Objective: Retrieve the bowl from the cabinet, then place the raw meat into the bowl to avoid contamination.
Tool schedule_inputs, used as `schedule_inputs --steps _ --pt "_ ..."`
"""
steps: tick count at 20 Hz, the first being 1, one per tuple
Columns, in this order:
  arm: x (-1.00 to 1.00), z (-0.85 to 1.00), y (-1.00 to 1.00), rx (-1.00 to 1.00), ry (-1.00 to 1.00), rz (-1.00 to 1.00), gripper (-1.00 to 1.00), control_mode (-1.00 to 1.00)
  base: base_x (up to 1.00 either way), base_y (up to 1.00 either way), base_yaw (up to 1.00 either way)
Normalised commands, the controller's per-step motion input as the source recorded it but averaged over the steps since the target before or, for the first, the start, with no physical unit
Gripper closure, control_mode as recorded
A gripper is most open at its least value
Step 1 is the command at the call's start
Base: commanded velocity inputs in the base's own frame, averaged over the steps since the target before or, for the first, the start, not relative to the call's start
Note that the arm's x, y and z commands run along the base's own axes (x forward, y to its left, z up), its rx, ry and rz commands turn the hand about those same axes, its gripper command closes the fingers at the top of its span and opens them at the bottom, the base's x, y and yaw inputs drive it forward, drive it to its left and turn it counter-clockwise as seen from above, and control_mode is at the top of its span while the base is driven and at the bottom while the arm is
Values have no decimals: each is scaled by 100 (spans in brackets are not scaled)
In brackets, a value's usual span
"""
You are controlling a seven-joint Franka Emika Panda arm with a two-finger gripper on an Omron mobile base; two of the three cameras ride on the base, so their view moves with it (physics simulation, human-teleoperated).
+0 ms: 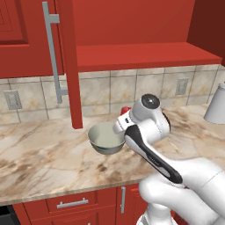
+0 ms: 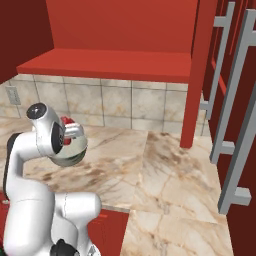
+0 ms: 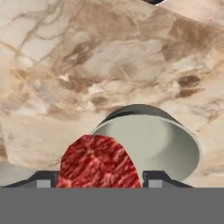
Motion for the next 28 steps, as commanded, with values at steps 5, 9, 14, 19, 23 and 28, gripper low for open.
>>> schedule_inputs --steps 5,9,14,19,23,28 --pt "38 -14 27 -2 5 0 100 -100 0 0 0" --pt "35 -24 27 -4 7 0 100 -100 0 0 0" --pt "25 -25 21 -3 6 0 100 -100 0 0 0" --pt "17 -39 4 -4 0 0 100 -100 0 0 0" --pt "17 -57 0 -5 0 3 100 -100 0 0 0" --pt "7 -47 0 -3 0 2 100 -100 0 0 0"
